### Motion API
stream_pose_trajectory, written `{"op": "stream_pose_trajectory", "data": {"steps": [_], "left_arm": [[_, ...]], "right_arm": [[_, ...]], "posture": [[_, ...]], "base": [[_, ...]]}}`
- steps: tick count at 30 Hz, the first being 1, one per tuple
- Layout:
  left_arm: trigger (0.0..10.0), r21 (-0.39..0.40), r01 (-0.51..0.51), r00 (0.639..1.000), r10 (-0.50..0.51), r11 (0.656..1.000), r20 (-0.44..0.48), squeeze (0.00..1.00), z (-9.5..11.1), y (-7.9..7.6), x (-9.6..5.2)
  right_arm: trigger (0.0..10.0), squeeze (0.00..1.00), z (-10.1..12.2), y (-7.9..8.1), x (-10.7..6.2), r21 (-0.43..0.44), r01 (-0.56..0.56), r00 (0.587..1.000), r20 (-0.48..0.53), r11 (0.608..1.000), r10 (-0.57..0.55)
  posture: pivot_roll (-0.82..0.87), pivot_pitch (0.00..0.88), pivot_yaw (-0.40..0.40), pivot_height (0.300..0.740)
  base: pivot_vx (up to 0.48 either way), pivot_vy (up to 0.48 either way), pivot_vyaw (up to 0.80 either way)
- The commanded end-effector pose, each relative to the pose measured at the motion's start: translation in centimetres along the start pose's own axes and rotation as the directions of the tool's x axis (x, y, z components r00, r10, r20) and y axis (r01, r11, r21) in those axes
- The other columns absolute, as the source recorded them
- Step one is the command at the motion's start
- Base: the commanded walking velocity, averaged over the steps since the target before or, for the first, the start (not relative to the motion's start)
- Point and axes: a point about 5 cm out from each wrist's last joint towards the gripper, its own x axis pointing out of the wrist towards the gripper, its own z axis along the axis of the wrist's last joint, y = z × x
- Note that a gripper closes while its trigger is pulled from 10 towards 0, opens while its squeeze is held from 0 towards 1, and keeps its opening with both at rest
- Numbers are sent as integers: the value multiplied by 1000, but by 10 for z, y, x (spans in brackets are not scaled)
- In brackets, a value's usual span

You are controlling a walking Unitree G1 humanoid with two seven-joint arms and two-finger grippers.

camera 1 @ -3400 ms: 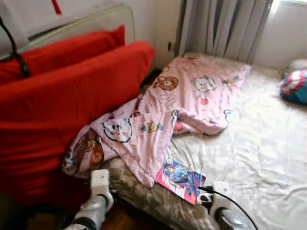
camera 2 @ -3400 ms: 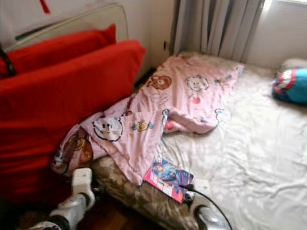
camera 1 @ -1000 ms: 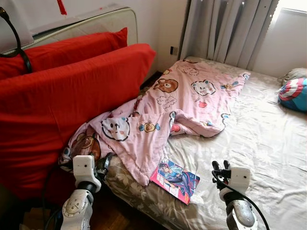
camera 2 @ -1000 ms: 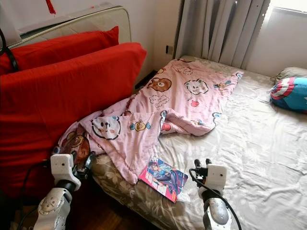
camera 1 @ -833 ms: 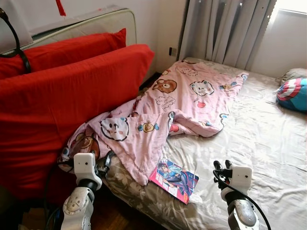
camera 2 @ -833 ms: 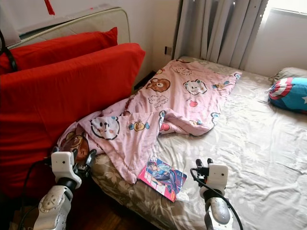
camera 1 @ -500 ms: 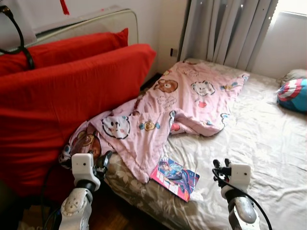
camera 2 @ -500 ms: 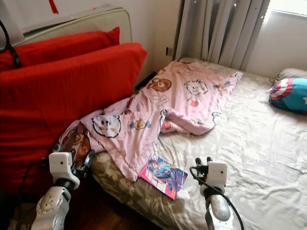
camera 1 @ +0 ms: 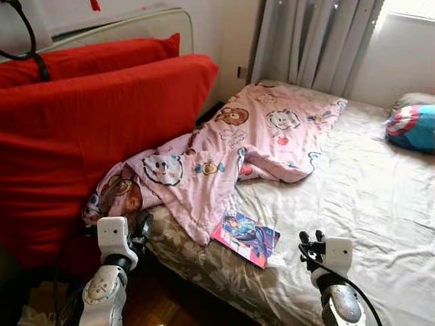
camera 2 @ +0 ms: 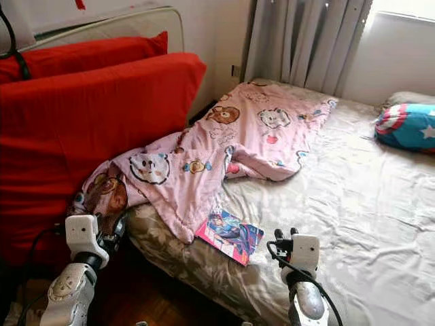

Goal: Clean up the room

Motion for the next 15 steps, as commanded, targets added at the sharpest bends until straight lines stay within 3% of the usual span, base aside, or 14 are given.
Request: {"op": "stream_pose_trajectory", "data": {"steps": [1,15], "left_arm": [[10000,-6,1,1000,-1,1000,7,0,3,0,1],[10000,5,12,1000,-12,1000,-1,0,4,0,1]], "right_arm": [[10000,0,0,-2,0,0,3,1000,0,1000,-3],[10000,0,-6,4,2,-1,-9,999,-47,1000,9]], "posture": [[-32,0,-36,666],[-26,0,-24,662]], "base": [[0,0,0],[0,0,0]]}}
